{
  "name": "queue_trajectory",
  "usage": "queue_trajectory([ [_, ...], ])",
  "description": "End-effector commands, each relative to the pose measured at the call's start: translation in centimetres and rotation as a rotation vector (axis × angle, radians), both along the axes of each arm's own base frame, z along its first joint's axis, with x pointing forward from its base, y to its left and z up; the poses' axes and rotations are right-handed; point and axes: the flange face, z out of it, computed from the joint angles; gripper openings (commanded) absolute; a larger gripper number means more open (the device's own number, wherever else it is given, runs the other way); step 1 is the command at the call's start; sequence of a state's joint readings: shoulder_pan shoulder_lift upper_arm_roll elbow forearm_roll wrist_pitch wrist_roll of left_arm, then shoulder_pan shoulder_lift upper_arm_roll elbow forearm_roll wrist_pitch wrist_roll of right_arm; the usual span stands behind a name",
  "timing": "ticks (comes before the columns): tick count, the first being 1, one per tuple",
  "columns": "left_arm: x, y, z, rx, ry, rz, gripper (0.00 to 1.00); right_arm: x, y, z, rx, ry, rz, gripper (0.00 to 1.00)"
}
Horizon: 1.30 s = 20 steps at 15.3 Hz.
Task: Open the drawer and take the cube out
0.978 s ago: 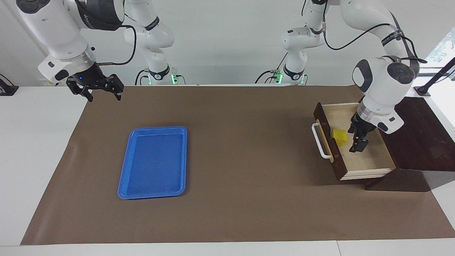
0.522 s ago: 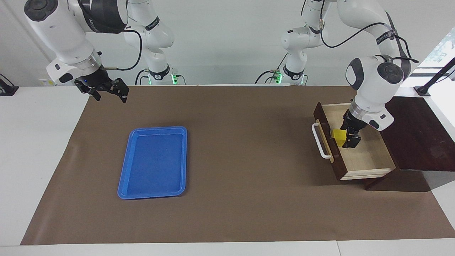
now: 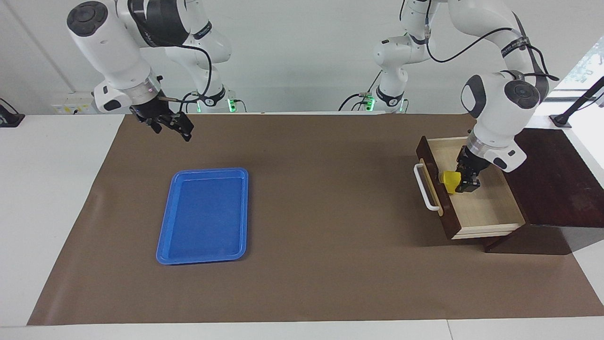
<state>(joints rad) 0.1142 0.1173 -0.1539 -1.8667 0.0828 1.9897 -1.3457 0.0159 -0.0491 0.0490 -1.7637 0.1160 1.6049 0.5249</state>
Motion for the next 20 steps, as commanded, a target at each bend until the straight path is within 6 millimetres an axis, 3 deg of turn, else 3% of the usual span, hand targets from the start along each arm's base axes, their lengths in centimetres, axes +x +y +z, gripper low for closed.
queue_trajectory([
  [1,1.2,-0.7,4.0,-0.064,0.027,0.031,0.0,-0.1,3.2,-1.4,0.04,0.042,-0.179,1.0],
  [3,1.1,-1.9,5.4,-0.115,0.035,0.049,0.0,0.4,4.8,-2.1,0.081,0.074,-0.321,1.0],
  [4,1.1,-3.1,6.0,-0.118,0.028,0.077,0.0,0.3,6.9,-2.7,0.099,0.103,-0.361,1.0],
  [11,-0.8,-15.8,6.9,-0.116,0.015,0.212,0.0,1.1,18.2,-6.9,0.21,0.215,-0.658,1.0],
  [14,-1.1,-18.7,7.5,-0.126,0.004,0.243,0.0,1.6,22.0,-8.7,0.267,0.241,-0.774,1.0],
  [17,-1.6,-21.3,7.7,-0.138,-0.001,0.301,0.0,2.1,23.5,-9.5,0.36,0.318,-0.896,1.0],
  [20,-3.4,-24.8,7.5,-0.125,0.006,0.328,0.0,1.8,25.3,-10.4,0.375,0.338,-0.903,1.0],
])
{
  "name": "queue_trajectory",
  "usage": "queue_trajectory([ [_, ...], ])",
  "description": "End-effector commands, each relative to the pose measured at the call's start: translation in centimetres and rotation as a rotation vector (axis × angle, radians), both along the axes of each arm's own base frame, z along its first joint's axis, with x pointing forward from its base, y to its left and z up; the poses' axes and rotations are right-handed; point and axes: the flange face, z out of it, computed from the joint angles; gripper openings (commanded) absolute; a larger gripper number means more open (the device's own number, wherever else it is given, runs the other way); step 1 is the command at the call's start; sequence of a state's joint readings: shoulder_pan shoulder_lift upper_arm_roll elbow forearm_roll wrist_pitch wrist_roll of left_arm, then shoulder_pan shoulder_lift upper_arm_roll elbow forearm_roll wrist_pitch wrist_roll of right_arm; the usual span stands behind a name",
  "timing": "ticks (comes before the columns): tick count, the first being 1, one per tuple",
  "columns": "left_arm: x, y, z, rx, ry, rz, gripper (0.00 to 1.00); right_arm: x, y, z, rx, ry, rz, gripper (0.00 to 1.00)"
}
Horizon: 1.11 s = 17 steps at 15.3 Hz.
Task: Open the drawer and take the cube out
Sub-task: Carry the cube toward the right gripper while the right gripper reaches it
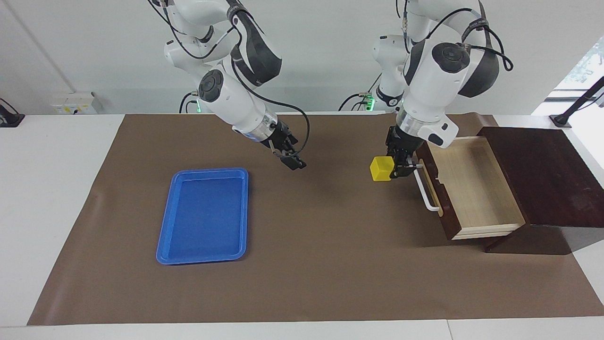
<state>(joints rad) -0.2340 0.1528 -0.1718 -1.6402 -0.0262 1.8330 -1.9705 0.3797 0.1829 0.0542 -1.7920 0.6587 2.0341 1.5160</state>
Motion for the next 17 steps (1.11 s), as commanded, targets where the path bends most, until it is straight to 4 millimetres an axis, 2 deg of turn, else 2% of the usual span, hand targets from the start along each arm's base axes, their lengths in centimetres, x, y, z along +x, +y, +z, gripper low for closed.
queue_trajectory([
  [1,-1.3,-3.5,0.2,-0.002,0.018,0.046,0.0,0.0,1.1,-0.6,0.055,0.035,-0.05,1.0],
  [2,-1.6,-4.1,0.2,-0.004,0.016,0.063,0.0,0.3,1.5,-0.9,0.071,0.043,-0.054,1.0],
  [4,-2.4,-6.3,0.3,-0.019,-0.006,0.086,0.0,0.3,4.3,-1.5,0.077,0.029,-0.029,1.0],
  [5,-2.6,-7.0,0.1,-0.02,-0.004,0.092,0.0,0.5,4.9,-1.7,0.08,0.027,-0.027,1.0],
  [8,-4.5,-10.0,-0.3,-0.015,-0.003,0.077,0.0,0.6,5.3,-1.6,0.082,0.019,-0.026,1.0],
  [12,-5.7,-11.1,-1.7,0.015,0.006,0.058,0.0,1.0,5.9,-2.1,0.082,0.009,-0.03,1.0],
  [15,-5.9,-11.2,-1.8,0.017,0.008,0.055,0.0,0.6,6.7,-1.9,0.084,0.003,-0.019,1.0],
  [17,-6.1,-11.3,-1.9,0.018,0.01,0.058,0.0,1.7,5.7,-1.3,0.092,-0.008,-0.038,1.0],
])
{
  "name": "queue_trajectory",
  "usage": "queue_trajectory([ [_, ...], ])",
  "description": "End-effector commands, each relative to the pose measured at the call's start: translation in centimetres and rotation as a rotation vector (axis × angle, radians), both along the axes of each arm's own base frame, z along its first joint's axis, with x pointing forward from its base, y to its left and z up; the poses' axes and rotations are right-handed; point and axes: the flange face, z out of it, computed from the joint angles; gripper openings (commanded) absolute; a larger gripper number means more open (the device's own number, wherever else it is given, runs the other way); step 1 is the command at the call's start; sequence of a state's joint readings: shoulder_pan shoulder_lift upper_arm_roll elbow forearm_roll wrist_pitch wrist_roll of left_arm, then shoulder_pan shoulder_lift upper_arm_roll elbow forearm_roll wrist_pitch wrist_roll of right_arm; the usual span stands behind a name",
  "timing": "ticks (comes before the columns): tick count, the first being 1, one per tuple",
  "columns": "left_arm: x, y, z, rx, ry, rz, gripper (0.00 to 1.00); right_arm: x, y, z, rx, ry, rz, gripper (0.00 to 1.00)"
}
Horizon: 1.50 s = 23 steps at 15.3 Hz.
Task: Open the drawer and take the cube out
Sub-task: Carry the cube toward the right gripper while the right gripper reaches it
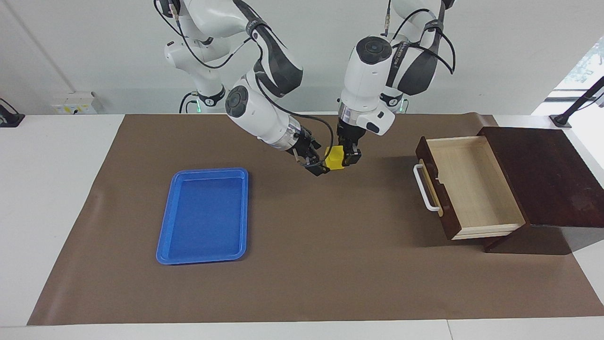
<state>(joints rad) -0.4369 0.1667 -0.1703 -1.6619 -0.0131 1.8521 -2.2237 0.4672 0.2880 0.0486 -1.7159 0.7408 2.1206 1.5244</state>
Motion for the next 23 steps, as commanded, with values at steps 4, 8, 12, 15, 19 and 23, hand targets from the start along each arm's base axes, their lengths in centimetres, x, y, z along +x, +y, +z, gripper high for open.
queue_trajectory([
  [4,-0.6,-0.5,-0.4,0.003,-0.015,0.009,0.0,0.7,1.0,0.7,0.027,-0.02,-0.032,1.0],
  [8,-0.8,-0.7,-0.7,0.006,-0.011,0.004,0.0,0.6,0.9,0.0,0.042,0.007,-0.046,1.0],
  [12,-0.8,-0.7,-0.7,0.006,-0.011,0.006,0.0,0.5,0.8,-0.2,0.043,0.012,-0.051,1.0],
  [15,-0.8,-0.7,-0.7,0.007,-0.01,0.006,0.0,0.5,0.6,-0.4,0.041,0.014,-0.051,1.0],
  [19,-0.7,-0.5,-0.7,0.006,-0.011,0.007,0.0,0.5,0.7,-0.4,0.043,0.008,-0.06,0.42],
  [23,-0.6,-0.3,-0.7,0.007,-0.01,0.007,0.0,0.7,0.3,-0.4,0.046,0.018,-0.061,0.0],
])
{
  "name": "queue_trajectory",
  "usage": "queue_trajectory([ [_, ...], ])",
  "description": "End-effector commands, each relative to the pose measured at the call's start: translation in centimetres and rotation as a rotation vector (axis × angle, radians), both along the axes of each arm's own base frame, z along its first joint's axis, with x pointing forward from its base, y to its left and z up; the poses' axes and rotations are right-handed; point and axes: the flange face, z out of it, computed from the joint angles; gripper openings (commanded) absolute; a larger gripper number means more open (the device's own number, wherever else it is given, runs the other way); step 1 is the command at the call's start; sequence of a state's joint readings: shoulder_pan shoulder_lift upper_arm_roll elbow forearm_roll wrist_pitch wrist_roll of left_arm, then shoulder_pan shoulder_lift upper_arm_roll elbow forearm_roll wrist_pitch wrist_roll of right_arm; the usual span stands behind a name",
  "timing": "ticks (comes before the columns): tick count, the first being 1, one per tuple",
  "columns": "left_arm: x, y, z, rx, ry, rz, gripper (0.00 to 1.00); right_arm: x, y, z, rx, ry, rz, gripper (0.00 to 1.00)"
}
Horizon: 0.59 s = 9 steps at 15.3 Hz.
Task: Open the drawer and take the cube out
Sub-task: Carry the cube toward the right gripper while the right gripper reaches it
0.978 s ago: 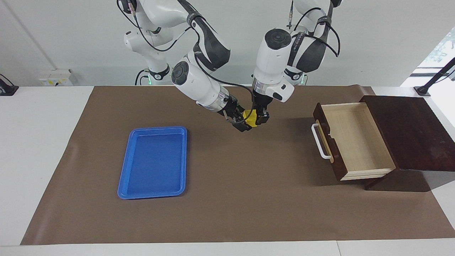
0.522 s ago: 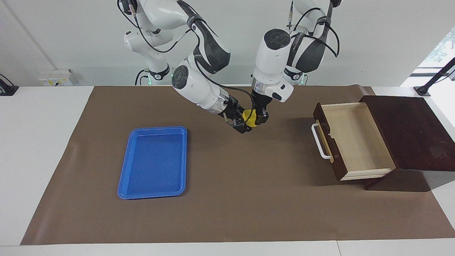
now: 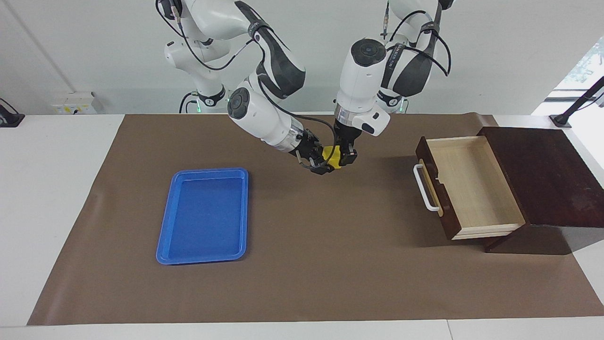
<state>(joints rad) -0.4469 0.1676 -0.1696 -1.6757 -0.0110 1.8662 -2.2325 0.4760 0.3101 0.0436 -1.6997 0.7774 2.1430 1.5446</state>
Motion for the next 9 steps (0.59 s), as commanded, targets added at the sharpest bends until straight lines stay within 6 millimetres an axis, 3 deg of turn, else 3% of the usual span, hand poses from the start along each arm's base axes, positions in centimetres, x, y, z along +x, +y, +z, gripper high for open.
queue_trajectory([
  [1,-0.32,0.15,-0.2,0.006,-0.009,0.007,0.0,0.17,-0.2,0.05,0.021,0.0,-0.018,0.0],
  [8,-0.46,0.04,-0.07,0.008,-0.009,-0.006,0.0,0.52,-0.56,0.41,0.023,-0.008,-0.019,0.0],
  [9,-0.38,0.11,-0.17,0.01,-0.009,-0.004,0.45,0.52,-0.54,0.48,0.025,-0.008,-0.019,0.0],
])
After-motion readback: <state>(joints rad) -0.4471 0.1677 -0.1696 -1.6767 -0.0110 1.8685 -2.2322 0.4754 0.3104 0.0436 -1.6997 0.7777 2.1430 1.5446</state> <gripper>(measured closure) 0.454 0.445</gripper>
